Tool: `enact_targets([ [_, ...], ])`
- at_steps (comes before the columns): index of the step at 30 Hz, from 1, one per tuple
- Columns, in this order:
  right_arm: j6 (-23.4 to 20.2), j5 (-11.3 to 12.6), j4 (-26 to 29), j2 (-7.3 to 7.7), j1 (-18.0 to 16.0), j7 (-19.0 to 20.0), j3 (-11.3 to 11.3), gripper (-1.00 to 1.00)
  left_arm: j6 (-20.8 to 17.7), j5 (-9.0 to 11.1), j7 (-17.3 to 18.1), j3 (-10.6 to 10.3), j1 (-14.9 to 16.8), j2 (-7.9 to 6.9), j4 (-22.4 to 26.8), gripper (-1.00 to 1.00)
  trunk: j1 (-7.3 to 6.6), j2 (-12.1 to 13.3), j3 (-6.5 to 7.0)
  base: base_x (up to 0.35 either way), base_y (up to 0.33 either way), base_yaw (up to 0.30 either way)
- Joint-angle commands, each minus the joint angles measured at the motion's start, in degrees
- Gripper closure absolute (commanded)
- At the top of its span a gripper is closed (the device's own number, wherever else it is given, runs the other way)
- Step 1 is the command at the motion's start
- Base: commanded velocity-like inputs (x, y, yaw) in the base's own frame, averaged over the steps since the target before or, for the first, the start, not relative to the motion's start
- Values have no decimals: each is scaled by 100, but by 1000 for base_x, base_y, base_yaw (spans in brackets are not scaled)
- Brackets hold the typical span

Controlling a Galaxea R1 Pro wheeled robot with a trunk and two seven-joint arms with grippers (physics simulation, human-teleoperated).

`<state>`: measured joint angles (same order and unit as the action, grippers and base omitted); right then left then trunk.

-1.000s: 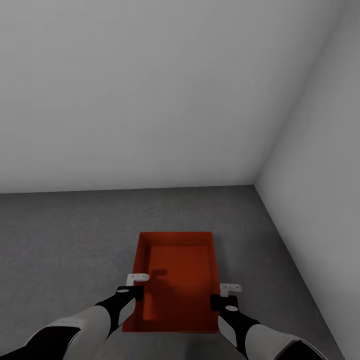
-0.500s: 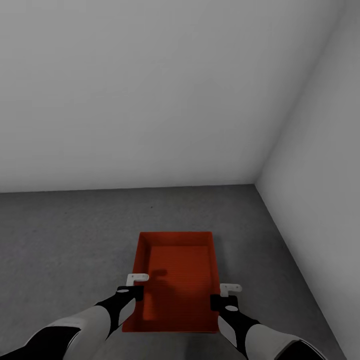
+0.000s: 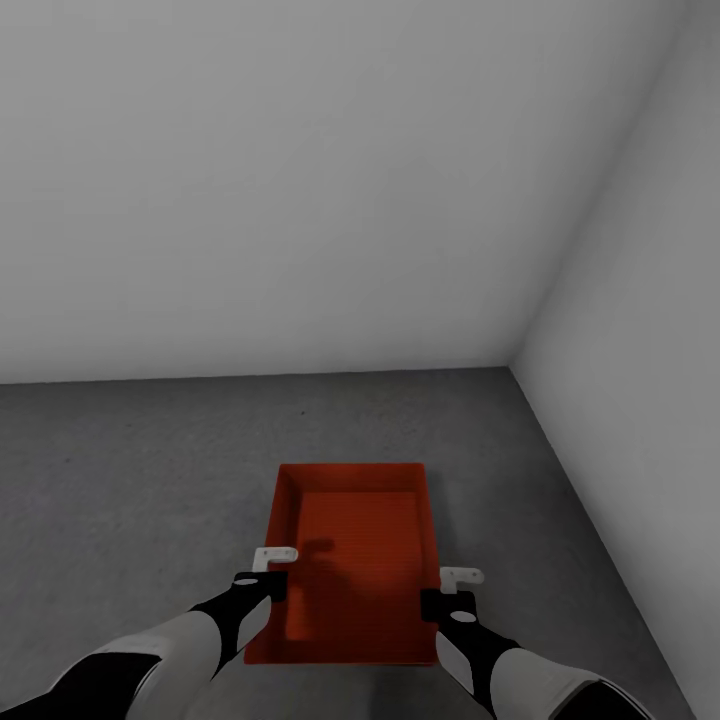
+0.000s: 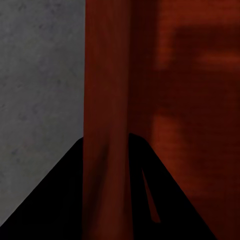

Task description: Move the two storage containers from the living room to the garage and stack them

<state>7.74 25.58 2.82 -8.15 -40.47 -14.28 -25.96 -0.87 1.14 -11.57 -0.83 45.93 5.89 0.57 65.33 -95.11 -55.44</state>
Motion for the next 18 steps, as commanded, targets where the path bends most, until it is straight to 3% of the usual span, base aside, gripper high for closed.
enact_targets([
  [1,43,79,-71,63,0,-39,-260,100,-10,0,-206,36,6,0,4,100,-1,-2,-3,0,0,0],
  [11,43,79,-71,59,0,-39,-260,100,-10,0,-207,36,8,0,4,100,-1,-2,-3,0,0,0],
  [18,43,79,-71,65,-3,-39,-260,100,-10,0,-205,33,5,0,4,100,109,-202,-93,0,0,0],
])
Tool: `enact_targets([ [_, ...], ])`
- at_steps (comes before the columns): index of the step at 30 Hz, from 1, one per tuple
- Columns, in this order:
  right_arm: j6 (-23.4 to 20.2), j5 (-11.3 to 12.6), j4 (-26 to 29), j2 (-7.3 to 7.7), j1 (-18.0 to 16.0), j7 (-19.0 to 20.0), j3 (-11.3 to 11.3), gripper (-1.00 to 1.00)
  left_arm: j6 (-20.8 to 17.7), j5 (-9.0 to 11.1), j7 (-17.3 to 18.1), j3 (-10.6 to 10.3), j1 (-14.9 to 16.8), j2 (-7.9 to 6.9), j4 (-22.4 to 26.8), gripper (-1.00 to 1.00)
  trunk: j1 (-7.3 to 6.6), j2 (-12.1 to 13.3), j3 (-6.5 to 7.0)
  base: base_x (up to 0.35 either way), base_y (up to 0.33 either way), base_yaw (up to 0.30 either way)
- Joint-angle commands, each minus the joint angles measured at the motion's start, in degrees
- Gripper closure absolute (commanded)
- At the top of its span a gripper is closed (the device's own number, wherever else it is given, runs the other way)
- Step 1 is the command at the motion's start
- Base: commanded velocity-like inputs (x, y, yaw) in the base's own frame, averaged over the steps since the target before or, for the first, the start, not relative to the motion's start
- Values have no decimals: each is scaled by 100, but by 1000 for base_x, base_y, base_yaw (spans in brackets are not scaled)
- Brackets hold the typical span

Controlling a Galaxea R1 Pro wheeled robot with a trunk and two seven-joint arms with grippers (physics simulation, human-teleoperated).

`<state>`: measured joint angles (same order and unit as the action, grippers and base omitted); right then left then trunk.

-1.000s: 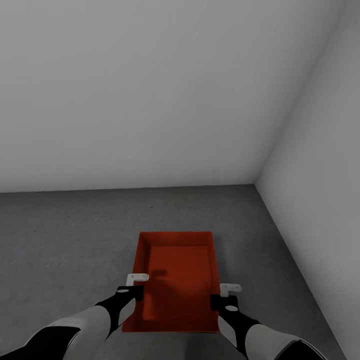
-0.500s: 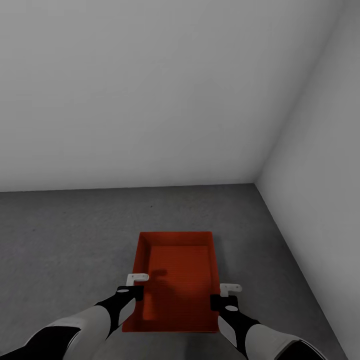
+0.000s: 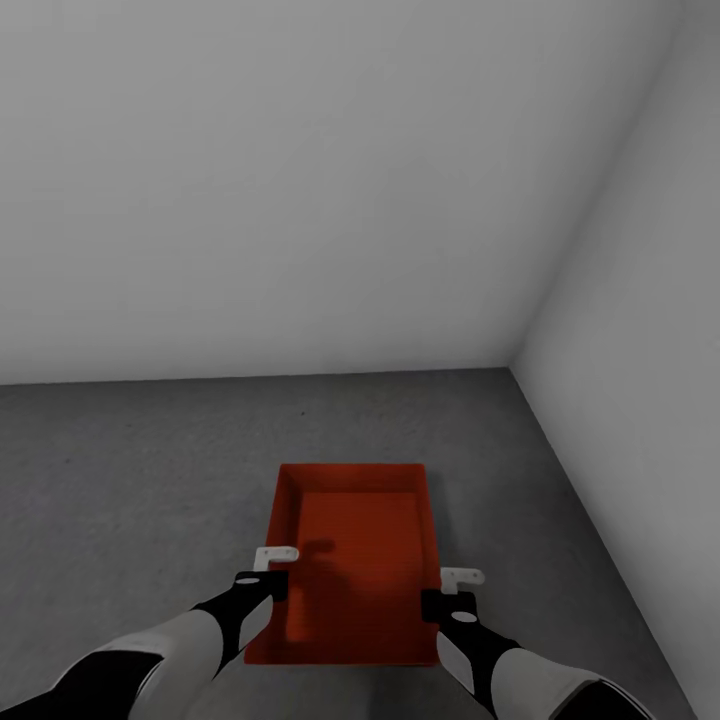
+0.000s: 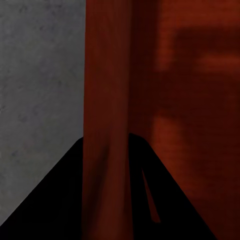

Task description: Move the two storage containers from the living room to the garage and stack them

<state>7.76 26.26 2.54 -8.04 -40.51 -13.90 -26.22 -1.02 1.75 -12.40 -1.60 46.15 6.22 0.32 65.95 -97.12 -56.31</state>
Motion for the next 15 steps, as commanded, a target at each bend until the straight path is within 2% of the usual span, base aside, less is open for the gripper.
enact_targets([
  [1,41,11,-43,51,2,-78,-235,100,5,-60,-124,111,-16,-33,30,100,47,0,-6,0,0,0],
  [15,39,4,-43,56,4,-75,-234,100,5,-68,-131,111,-18,-38,30,100,47,0,-6,0,0,0],
])
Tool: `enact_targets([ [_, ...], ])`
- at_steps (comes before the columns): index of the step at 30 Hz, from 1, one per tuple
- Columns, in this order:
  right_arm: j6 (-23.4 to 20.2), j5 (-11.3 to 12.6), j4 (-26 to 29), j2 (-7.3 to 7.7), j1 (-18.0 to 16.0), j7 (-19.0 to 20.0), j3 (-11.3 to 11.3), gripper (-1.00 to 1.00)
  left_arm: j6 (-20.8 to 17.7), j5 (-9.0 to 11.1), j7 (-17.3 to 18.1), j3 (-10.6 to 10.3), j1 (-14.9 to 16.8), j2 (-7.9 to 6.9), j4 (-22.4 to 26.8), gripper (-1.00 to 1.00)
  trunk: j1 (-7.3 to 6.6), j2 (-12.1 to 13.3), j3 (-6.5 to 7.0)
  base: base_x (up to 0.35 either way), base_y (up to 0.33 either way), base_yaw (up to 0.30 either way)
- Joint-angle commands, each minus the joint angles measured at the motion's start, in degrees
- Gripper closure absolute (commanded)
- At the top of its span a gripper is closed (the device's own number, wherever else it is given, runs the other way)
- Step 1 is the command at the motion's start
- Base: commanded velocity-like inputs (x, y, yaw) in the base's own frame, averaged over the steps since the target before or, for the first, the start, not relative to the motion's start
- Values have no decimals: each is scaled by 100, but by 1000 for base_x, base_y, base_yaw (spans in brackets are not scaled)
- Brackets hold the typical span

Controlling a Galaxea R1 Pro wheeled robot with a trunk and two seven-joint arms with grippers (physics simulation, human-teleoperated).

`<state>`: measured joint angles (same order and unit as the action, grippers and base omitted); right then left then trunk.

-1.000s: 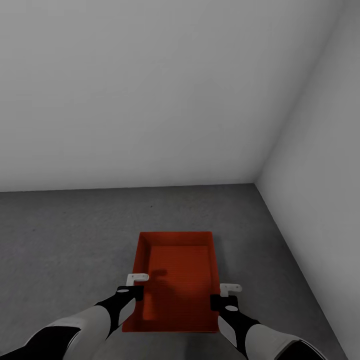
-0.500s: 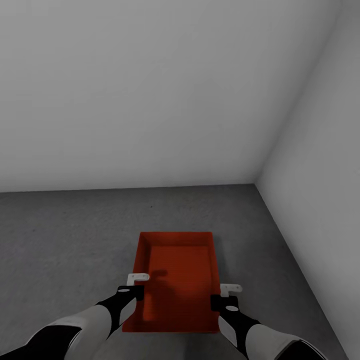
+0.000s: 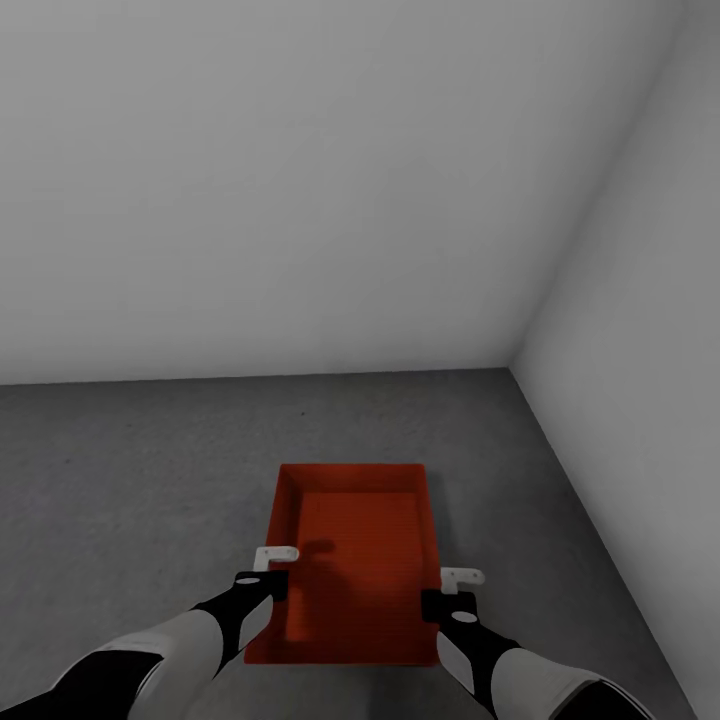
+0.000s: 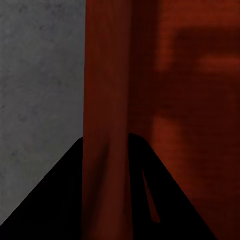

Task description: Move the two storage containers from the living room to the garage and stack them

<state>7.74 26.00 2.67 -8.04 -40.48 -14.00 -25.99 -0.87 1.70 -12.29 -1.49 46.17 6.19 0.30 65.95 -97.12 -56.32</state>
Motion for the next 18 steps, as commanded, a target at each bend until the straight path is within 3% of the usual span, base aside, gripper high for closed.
enact_targets([
  [1,39,28,-56,57,-1,-64,-257,100,-9,-64,-142,99,-20,-36,31,100,47,0,-5,0,0,0],
  [8,21,-5,-56,57,2,-63,-257,100,-9,-65,-151,97,-20,-38,33,100,47,0,-5,0,0,0],
  [9,20,-6,-56,57,2,-65,-257,-100,-9,-65,-156,97,-20,-38,32,-100,47,0,-5,0,0,0],
  [18,-17,-8,-56,54,-2,-51,-266,-100,-9,-65,-183,97,-20,-37,40,-100,47,0,-5,0,0,0],
])
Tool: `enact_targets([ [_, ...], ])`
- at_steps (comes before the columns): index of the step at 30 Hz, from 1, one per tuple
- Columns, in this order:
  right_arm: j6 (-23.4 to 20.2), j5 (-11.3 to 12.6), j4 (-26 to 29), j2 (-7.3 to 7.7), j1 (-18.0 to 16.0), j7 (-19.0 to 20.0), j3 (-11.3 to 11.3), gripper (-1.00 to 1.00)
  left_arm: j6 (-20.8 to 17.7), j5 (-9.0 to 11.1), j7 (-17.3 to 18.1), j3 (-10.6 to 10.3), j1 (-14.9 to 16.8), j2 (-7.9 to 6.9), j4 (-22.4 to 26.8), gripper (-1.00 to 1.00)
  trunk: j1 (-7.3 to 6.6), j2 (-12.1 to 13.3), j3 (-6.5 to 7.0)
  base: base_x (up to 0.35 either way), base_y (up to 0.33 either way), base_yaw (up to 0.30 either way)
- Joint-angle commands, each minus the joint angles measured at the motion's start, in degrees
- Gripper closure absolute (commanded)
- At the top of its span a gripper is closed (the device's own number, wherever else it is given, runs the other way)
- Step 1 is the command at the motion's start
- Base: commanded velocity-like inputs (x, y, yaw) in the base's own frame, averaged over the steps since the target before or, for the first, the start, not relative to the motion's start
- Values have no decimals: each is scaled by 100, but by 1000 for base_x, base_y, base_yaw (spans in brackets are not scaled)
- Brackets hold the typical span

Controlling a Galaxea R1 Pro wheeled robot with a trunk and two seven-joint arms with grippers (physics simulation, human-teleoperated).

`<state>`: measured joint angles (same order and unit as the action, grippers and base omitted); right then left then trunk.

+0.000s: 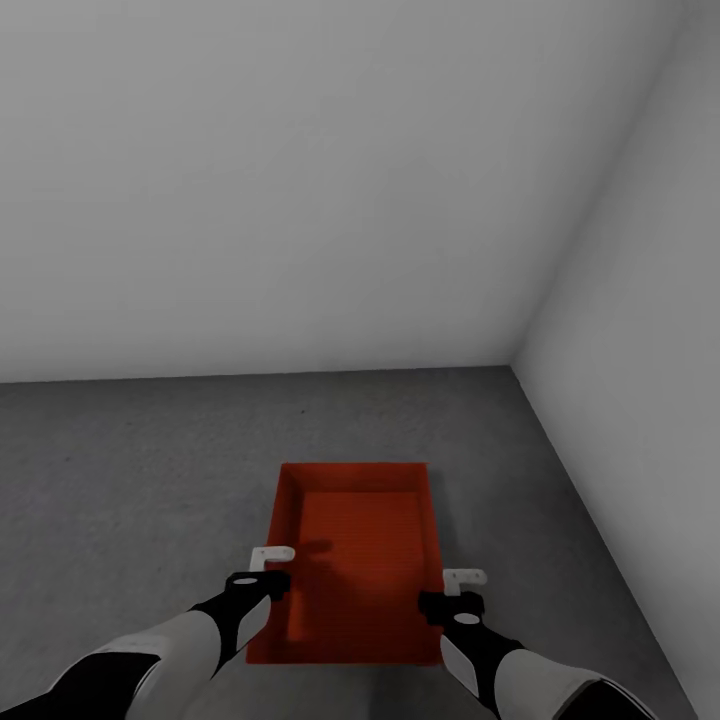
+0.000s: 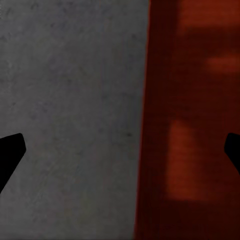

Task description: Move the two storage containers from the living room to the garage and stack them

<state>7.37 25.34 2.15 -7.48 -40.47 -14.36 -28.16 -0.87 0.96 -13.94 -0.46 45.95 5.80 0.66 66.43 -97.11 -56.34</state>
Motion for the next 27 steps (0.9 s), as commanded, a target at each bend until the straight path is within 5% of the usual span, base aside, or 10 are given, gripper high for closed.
enact_targets([
  [1,19,58,-4,-1,-2,-15,-49,-100,-9,10,-17,-6,1,1,4,-100,0,-2,-3,0,0,0],
  [27,57,57,-4,1,-2,-23,-49,-100,-9,10,27,-6,1,5,4,-100,-66,119,50,0,0,0],
])
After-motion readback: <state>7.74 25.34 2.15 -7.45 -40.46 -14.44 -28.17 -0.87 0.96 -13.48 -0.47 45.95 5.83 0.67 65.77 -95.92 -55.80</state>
